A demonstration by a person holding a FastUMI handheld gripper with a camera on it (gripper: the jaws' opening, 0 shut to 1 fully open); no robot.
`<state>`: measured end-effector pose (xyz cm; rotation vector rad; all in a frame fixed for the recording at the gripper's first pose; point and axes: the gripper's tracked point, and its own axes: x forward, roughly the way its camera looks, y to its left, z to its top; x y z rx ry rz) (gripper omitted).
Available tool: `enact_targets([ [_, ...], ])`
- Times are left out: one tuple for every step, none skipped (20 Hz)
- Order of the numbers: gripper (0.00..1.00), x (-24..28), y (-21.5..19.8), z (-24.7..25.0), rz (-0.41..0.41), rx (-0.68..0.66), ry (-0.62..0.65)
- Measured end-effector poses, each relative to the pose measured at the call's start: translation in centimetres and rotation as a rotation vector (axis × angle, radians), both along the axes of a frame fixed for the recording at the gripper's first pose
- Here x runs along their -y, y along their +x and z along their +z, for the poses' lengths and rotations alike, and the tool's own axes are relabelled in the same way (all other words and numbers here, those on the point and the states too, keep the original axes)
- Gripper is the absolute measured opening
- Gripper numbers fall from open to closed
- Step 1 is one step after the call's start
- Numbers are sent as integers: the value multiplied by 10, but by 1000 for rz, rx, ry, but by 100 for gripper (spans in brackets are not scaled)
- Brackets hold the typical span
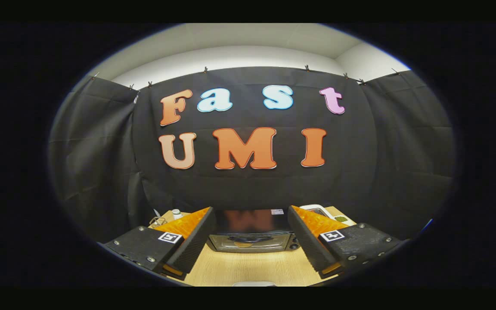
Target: Open the toaster oven, put the food inside, and close the toaster oven door.
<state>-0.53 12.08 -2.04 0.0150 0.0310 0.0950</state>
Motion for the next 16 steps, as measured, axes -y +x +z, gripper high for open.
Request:
enact_targets([
  [100,-1,0,0,0,-2,0],
  [100,0,0,-1,0,-3,0],
  [100,-1,1,-2,0,-4,0],
  [100,0,0,-2,-1,-4,1],
  [100,1,-1,-2,-2,-4,2],
  [100,1,-2,-1,-2,-2,2],
  [100,2,-1,-1,-4,-2,2],
  [100,2,-1,-1,-3,-1,3],
  [100,2,0,-1,-4,0,3],
  [100,3,-2,-2,-5,0,3],
  [100,3,-2,-2,-5,0,3],
  [100,3,-3,-2,-5,-1,4],
  [100,3,-3,-2,-5,-1,4],
  [100,3,-3,-2,-5,-1,4],
  [100,4,-4,-2,-6,0,4],
  [100,4,-5,-1,-6,0,3],
])
